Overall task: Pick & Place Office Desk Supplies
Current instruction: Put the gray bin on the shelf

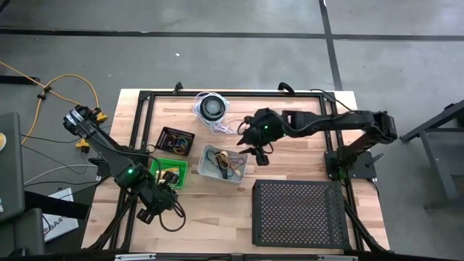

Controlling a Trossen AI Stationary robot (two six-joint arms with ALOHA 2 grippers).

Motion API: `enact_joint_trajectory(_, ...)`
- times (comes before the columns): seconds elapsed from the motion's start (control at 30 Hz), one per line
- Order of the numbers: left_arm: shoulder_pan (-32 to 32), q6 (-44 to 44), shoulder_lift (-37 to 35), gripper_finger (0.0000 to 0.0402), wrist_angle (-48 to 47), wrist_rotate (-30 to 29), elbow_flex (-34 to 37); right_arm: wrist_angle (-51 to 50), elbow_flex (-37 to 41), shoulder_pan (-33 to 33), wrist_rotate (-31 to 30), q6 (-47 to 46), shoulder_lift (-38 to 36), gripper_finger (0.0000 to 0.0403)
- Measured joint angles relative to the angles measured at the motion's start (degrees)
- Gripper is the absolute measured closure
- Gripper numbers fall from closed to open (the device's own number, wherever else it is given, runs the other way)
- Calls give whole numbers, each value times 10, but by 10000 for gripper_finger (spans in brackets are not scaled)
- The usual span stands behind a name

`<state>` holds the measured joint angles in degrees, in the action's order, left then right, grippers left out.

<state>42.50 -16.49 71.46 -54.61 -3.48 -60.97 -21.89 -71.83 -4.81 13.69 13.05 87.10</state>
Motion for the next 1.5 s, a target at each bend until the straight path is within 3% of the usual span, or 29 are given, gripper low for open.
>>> enact_joint_trajectory(0.4, 0, 0, 0, 309, 0, 0, 0, 3, 0, 15, -2, 26, 14, 266)
enact_joint_trajectory(0.7, 0, 0, 0, 309, 0, 0, 0, -2, 0, 27, 38, 154, 14, 266)
enact_joint_trajectory(0.97, 0, 0, 0, 309, 0, 0, 0, -11, 0, 20, 46, 198, 15, 266)
enact_joint_trajectory(1.23, 0, 0, 0, 309, 0, 0, 0, 25, -11, 41, 21, 142, 23, 266)
enact_joint_trajectory(1.5, 0, 0, 0, 309, 2, 0, 0, 93, -10, 91, -110, 4, 47, 266)
